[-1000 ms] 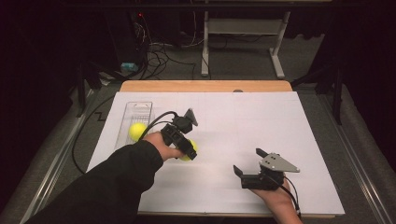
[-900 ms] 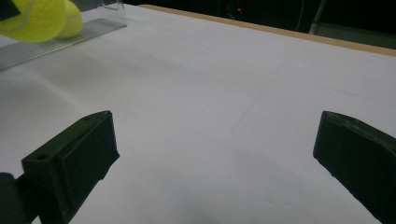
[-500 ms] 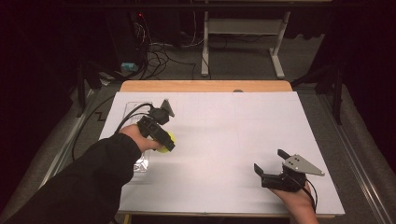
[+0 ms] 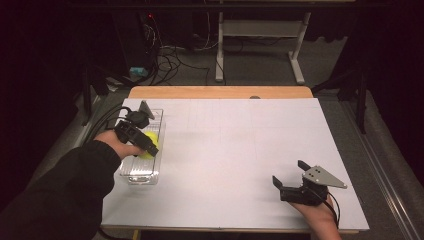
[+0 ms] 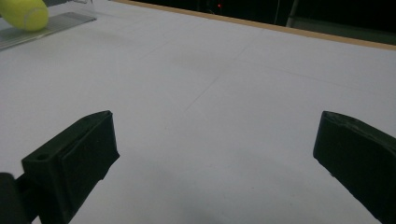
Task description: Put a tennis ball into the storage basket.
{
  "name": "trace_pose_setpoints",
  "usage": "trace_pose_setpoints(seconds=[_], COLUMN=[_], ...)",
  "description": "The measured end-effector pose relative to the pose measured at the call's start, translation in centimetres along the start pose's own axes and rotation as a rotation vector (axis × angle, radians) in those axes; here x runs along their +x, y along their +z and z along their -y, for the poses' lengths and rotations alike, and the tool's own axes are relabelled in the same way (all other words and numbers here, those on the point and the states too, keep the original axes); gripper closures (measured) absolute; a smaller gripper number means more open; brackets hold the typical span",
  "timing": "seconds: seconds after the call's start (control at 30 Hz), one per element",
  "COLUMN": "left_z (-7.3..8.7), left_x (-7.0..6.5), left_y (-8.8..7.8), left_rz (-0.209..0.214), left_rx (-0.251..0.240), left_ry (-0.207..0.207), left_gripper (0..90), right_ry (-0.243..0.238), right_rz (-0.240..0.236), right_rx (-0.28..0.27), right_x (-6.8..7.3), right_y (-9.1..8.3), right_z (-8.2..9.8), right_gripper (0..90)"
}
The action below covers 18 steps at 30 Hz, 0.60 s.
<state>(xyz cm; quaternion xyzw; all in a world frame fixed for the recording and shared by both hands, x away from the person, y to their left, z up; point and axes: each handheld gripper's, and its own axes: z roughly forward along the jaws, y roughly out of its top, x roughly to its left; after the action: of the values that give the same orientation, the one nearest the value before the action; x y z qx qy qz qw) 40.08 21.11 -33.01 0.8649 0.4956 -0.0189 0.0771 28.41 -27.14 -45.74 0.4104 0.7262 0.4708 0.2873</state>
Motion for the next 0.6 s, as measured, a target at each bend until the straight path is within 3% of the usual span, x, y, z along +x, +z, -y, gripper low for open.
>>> trace_pose_setpoints(seconds=[0.3, 0.6], left_z=[1.5, 1.6], left_x=[2.2, 2.6], left_y=[0.1, 1.4], left_rz=[-0.015, -0.005], left_rx=[0.011, 0.027], left_ry=[-0.05, -0.057], left_gripper=[26.6, 26.5], right_ry=[0.001, -0.005], right_rz=[0.002, -0.005], right_rx=[0.004, 0.01], right_x=[0.0, 0.1], right_y=[0.0, 0.2], right_z=[0.1, 0.1], right_gripper=[0.0, 0.0])
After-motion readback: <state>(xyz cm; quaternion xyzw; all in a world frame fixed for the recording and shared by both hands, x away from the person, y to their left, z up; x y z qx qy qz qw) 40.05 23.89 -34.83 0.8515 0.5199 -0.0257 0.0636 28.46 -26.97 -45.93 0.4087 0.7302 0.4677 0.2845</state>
